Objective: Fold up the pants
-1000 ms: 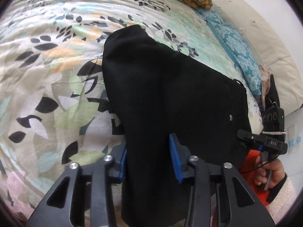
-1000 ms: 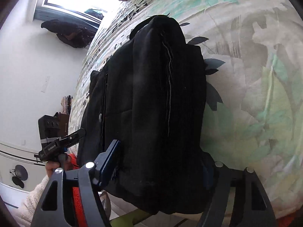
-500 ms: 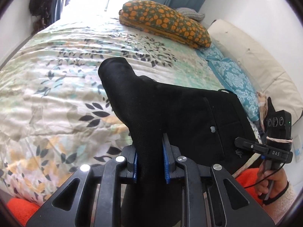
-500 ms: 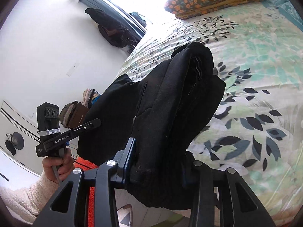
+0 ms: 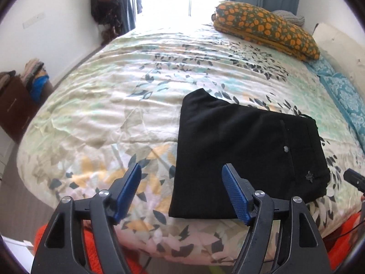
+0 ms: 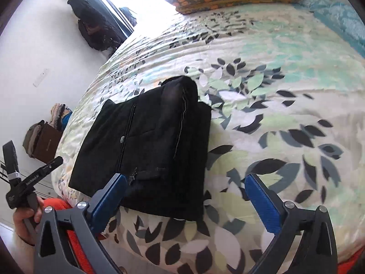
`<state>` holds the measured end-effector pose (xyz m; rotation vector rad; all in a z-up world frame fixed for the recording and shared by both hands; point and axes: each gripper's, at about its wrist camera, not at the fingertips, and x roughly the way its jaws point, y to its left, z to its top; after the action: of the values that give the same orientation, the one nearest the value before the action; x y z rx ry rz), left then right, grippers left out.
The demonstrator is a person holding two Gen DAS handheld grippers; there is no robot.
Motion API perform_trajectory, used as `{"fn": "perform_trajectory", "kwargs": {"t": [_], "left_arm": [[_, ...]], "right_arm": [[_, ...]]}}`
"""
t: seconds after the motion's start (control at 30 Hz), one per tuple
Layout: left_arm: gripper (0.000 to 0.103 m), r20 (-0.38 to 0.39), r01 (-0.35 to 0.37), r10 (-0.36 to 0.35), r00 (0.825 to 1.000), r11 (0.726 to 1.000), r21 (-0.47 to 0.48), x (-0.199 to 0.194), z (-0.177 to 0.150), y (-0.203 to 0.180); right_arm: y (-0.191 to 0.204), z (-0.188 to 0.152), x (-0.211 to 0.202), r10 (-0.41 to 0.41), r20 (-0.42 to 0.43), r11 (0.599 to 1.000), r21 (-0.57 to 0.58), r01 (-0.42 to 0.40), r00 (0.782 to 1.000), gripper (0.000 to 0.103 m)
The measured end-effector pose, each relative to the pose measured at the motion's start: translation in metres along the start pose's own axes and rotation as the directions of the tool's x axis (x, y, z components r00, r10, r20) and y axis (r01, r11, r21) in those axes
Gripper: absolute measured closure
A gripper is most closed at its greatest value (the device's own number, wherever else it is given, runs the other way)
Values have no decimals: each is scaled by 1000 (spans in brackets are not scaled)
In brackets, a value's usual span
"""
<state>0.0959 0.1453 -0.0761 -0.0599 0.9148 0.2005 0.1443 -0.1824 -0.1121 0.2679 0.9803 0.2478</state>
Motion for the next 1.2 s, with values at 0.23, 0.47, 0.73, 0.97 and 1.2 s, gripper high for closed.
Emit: {"fn": "perform_trajectory", "kwargs": {"t": [0.23,0.47,0.73,0.97,1.2], "left_arm": [[27,4,56,-56,998,998,11,-82,-10,-36],[27,72,-84,75,995,988,132,-145,-26,-66],[27,4,-132,133,991,988,75,-153,-36,-57],[27,-11,-90,91,996,992,88,-152,-39,-58],[27,-43,-47,51,998,996,72,-146,-39,-53]], "right_arm": [[47,0,-98,-230,107,965,-101,241,967,0],[108,-32,-150,-193,130,960,-178,215,973,0],[121,-48,-156,-178,117,961,-192,198,977,0],[124,-47,-154,-193,109,958,-195,211,975,0],[134,-43,-151,-195,110,953,-215,214,975,0]]}}
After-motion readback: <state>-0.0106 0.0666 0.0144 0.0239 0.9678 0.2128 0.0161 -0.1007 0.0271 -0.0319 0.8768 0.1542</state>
